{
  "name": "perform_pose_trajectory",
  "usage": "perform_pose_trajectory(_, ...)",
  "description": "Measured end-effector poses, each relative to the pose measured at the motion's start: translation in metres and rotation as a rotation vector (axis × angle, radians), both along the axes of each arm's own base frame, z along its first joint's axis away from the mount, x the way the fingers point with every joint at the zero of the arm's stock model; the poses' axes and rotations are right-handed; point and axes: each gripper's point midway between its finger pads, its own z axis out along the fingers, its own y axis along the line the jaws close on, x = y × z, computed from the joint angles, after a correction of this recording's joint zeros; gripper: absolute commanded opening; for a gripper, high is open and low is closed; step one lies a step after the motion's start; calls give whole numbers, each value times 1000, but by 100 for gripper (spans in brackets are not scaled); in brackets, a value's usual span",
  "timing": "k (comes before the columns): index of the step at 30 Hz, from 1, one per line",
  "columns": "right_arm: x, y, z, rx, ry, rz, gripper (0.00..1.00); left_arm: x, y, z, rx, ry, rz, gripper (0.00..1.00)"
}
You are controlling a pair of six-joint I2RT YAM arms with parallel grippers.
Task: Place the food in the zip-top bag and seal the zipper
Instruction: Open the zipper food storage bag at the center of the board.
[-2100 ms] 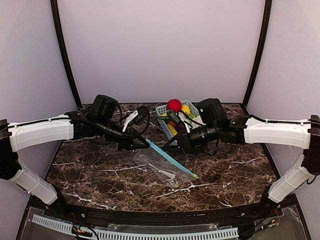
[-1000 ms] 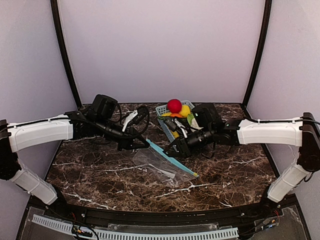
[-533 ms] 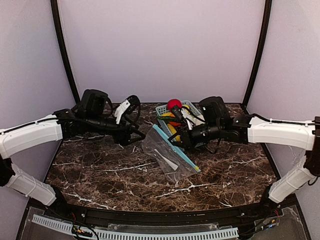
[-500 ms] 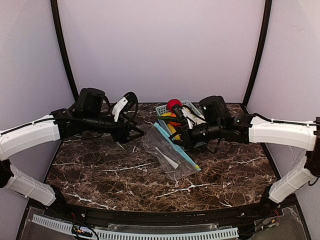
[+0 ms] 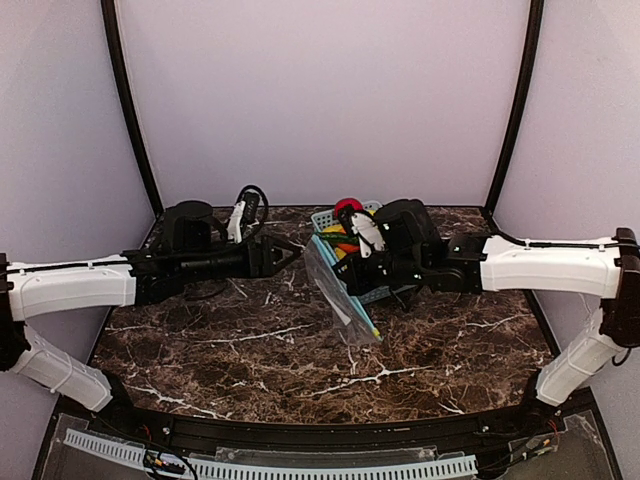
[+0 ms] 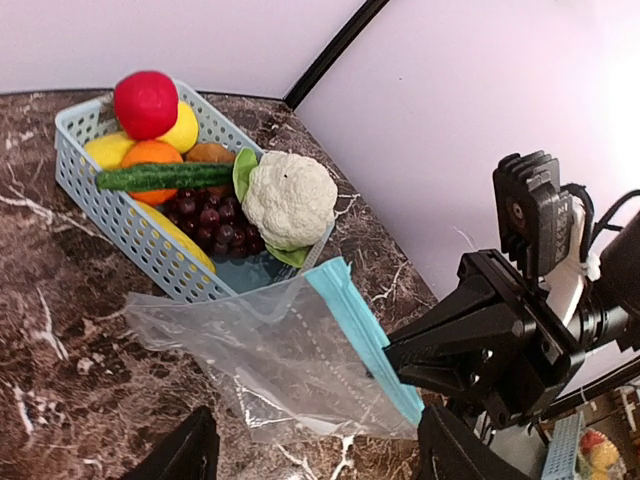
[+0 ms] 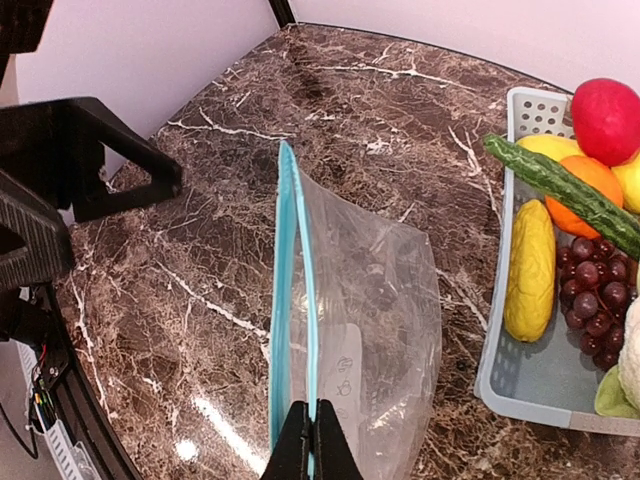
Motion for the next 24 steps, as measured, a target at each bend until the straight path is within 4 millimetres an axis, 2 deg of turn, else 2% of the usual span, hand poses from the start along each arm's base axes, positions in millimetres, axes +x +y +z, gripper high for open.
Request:
perform_pose_trajectory(3,1,12,-12,2,22,-1,0,1,-13,-18,-38,91,-2,69)
perform_pose_trajectory(10,-1,41,-24,10,45,20,0,4,-25,-25,-97,161,-12,69)
perform_pose_trajectory(17,3,51,-18,26,37,7,0,5,-26,-38,-75,196,-4,63)
perform_pose_trajectory(24,8,52,-19,25,34,-16,0,5,-25,-42,-69,209,4,57)
